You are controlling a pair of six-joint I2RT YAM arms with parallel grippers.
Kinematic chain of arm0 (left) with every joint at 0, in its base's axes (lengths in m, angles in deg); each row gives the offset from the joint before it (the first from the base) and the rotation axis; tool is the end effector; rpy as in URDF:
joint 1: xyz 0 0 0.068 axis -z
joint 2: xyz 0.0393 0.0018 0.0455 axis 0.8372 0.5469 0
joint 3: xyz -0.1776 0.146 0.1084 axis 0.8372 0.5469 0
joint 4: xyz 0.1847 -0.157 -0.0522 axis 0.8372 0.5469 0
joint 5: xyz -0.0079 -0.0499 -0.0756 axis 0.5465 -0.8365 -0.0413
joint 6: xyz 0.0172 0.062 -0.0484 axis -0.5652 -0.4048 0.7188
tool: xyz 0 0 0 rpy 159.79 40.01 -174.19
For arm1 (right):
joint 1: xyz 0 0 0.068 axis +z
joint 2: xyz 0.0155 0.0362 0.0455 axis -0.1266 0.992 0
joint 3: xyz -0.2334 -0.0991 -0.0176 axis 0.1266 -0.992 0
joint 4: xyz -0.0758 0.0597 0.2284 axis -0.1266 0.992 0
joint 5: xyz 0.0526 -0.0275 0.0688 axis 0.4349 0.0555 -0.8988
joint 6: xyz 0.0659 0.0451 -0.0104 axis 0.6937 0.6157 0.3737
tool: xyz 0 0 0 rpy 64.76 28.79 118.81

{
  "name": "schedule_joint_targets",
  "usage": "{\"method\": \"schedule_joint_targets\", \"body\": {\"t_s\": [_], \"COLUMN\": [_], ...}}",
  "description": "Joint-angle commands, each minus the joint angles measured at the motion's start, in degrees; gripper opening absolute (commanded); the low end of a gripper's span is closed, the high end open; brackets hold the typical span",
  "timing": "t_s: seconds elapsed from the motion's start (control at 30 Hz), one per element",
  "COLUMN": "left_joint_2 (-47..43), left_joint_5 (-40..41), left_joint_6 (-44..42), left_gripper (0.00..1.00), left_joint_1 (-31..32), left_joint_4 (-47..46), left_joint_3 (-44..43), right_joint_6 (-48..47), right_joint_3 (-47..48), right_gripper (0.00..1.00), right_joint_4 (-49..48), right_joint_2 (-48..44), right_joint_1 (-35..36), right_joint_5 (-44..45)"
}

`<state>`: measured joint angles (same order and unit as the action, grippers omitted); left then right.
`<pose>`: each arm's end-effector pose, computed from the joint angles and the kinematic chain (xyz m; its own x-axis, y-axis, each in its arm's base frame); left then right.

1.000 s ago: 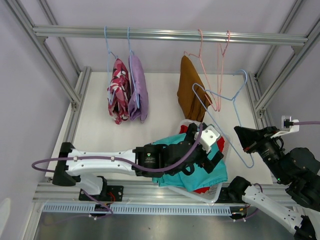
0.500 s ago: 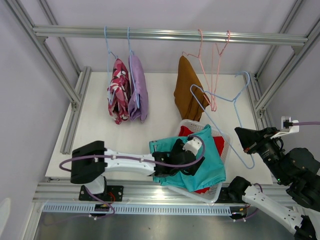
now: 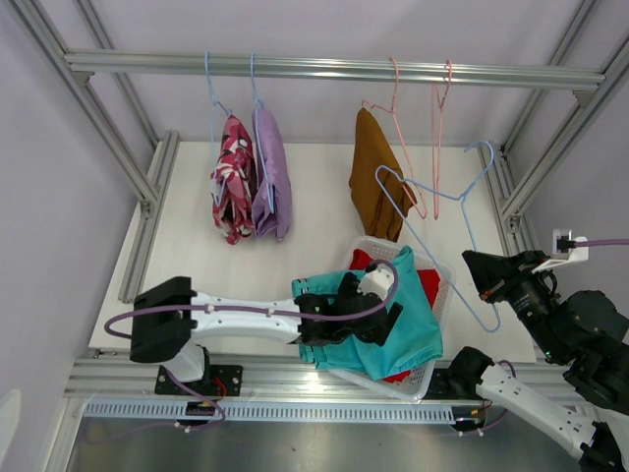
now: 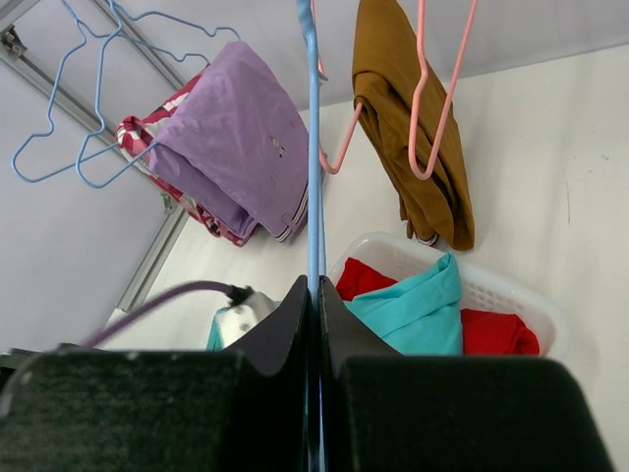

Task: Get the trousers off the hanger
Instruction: Place the trousers in the bin.

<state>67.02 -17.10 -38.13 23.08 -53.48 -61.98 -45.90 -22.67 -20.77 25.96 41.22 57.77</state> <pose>0.0937 -0.3482 0.1910 -0.5480 0.3144 -0.7752 0.6234 0.7713 -0.1278 0.0600 0.0214 0.4018 -0.1920 0.4004 -0.8960 -0.3274 0.8345 0.4431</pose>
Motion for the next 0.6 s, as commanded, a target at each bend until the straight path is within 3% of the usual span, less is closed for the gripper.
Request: {"method": "schedule_joint_targets", "body": {"t_s": [0.0,0.13,0.33,0.57], "left_joint_2": [-6.74,-6.84,0.71,8.8], "left_joint_5": [1.14,0.01,-2.28,-7.73], "left_joint_6": [-1.78,-5.56,-7.24,-2.94], "left_gripper": [1.0,0.99,0.99,0.99], "left_joint_1": [0.68,0.5,-0.11,-2.05], "left_joint_4": [6.38,4.98,2.78,-4.59], "left_joint_3": [-6.19,-11.28,-17.18,-11.66], "right_joint_6": [0.02,-0.24,-0.68,-0.86], "right_joint_3": [1.41,1.5,2.11,1.41], "right_gripper": [0.0,0.0,0.0,0.0], "right_joint_4": [-2.05,-2.41,-2.15,0.22], "right_joint_2": [-0.05,0.39,0.39,-0.31], "right_joint_1": [0.55,0.64,0.99,1.61], "right_joint_5": [1.36,1.27,1.53,3.64]}}
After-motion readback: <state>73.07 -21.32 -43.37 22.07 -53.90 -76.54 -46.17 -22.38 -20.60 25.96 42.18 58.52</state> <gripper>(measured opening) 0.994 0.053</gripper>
